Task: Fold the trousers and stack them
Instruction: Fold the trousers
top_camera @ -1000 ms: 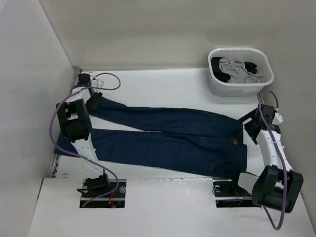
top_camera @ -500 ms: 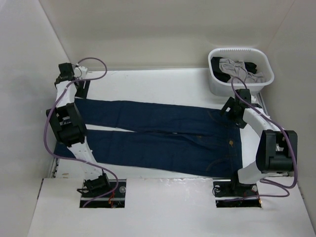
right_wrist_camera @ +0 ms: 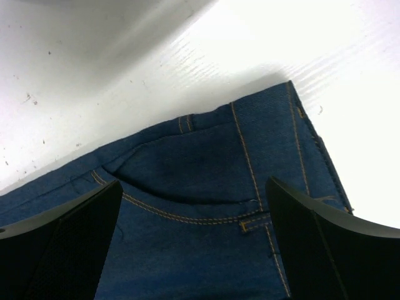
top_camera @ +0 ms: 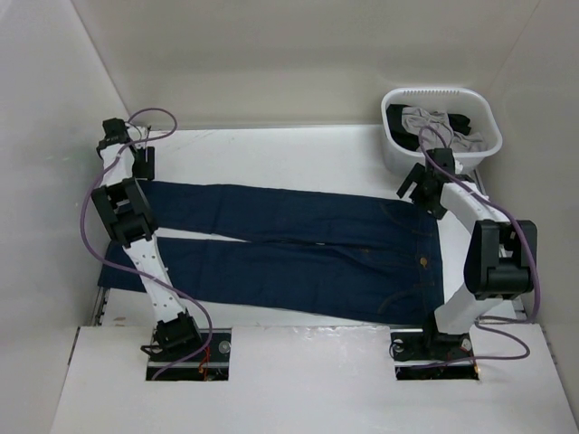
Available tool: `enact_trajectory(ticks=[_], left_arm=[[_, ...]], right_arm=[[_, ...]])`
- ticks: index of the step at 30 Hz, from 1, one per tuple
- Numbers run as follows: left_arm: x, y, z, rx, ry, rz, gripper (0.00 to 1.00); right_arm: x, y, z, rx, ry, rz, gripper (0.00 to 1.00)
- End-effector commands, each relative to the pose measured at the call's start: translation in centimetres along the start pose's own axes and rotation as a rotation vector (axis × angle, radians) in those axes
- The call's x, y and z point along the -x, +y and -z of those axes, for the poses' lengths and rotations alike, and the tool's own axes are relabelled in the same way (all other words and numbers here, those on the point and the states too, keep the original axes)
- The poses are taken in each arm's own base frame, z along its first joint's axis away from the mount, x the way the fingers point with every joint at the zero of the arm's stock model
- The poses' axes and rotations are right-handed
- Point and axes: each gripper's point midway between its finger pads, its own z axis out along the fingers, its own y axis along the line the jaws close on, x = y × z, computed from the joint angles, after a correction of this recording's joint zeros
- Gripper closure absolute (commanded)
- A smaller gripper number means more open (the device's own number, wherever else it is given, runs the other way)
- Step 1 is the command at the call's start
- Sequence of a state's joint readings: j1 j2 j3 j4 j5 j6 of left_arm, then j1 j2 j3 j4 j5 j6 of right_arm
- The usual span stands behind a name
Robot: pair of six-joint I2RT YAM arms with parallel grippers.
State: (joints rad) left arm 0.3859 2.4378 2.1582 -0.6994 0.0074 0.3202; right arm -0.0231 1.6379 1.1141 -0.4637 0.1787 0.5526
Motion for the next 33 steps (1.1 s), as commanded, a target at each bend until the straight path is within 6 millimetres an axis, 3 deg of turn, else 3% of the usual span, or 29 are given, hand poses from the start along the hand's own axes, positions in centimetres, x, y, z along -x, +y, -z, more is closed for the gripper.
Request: enact_trajectory(ticks=[1, 3, 6, 8, 12, 17, 21, 25, 29, 33], left_arm=[[-4.8, -3.4, -0.1, -0.162, 0.158, 0.01, 0.38], [-5.7, -4.4, 0.4, -0.216, 0.185, -0.002, 0.47], [-6.1, -4.6, 0.9, -0.237, 0.191, 0.007, 0.81], [-5.7, -4.3, 1.4, -0.227, 0.173, 0.012, 0.94], [-3.3, -2.6, 3.5, -0.179, 0.071, 0.019, 1.0], [-0.8, 0.2, 8.4, -0.096, -0.046, 0.004, 1.0], [-0.9, 1.8, 10.7, -0.059, -0.072, -0.001, 1.0], [-1.2, 2.8, 11.4, -0.03, -0.093, 0.015, 1.0], [0.1, 2.8, 12.7, -0.031, -0.152, -0.016, 1.0], [3.9, 3.1, 15.4, 0.02, -0.295, -0.103, 1.0]], right_arm=[[0.6, 1.1, -0.3, 0.009, 0.004, 0.007, 0.0], [-0.1, 0.7, -0.8, -0.018, 0.035, 0.008, 0.0], [-0.9, -0.6, -1.6, -0.091, 0.075, 0.024, 0.0], [-1.5, -1.7, -2.0, -0.153, 0.096, 0.047, 0.0], [-2.4, -2.4, -3.1, -0.202, 0.147, 0.093, 0.0], [-3.9, -0.9, -4.7, -0.195, 0.185, 0.095, 0.02], [-5.6, -1.0, -5.5, -0.174, 0.22, 0.076, 0.4], [-5.3, -1.2, -5.1, -0.165, 0.192, 0.042, 0.98], [-2.1, -1.4, -2.9, -0.124, 0.082, 0.003, 1.0], [4.7, -1.1, 2.4, -0.034, -0.195, -0.052, 1.0]])
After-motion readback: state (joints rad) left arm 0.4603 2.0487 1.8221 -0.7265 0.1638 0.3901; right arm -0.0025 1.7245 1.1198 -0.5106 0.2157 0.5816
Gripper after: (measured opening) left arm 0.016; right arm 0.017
